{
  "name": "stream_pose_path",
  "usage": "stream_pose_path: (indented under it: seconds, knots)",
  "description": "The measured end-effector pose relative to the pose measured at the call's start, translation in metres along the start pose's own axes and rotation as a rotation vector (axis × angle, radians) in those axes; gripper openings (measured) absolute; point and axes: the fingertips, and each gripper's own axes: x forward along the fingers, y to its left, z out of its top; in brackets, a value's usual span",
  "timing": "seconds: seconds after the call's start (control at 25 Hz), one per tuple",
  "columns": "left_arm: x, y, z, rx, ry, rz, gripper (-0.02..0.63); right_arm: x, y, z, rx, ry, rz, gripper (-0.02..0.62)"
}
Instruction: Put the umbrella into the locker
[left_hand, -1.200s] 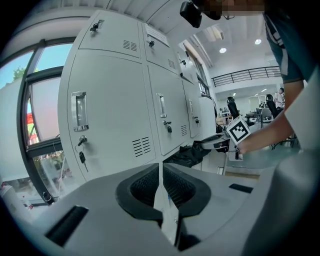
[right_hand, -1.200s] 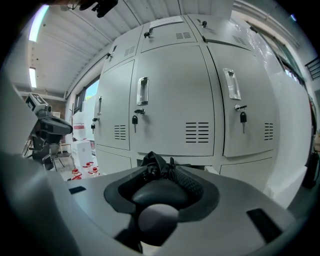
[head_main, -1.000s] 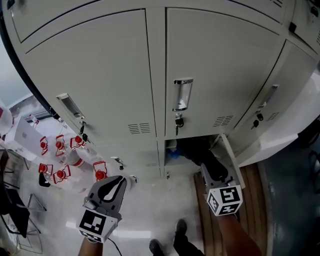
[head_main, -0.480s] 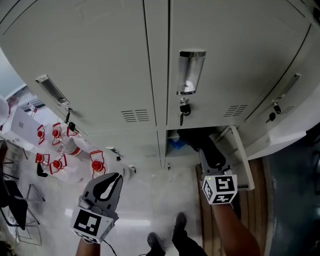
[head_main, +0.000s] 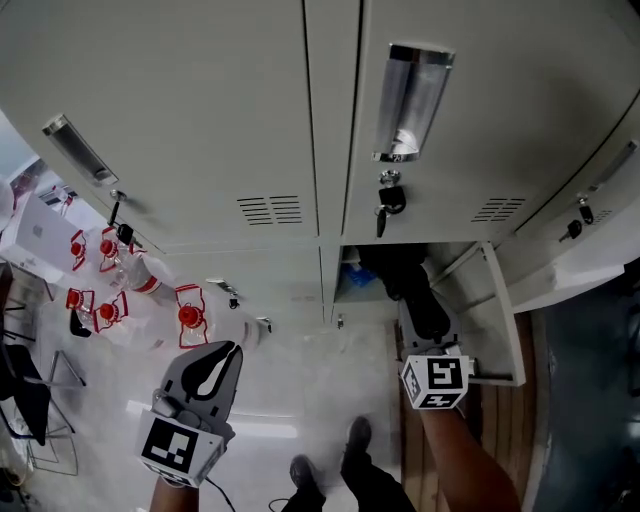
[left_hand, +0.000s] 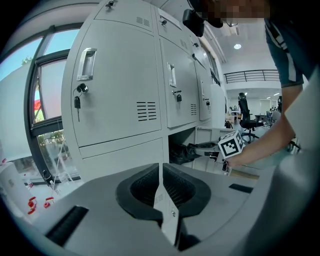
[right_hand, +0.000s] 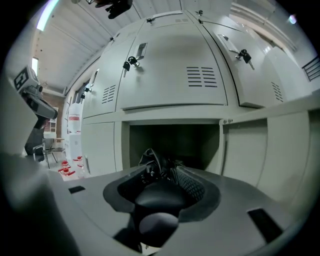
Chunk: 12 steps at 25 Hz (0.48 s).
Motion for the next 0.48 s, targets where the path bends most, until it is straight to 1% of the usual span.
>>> stream_pose_path:
  seconds: [0.2,0.48]
  knots:
    - [0.008,0.003,-0.018,-0.023,0.014,0.014,0.040,0.014,-0.002,-0.051,0.035,0.092,0.019,0.202]
    - [0.018,0.004,-0.037,-0.041,0.040,0.023,0.040,0.030,0.001,-0.087,0.047,0.140,0.047,0.206]
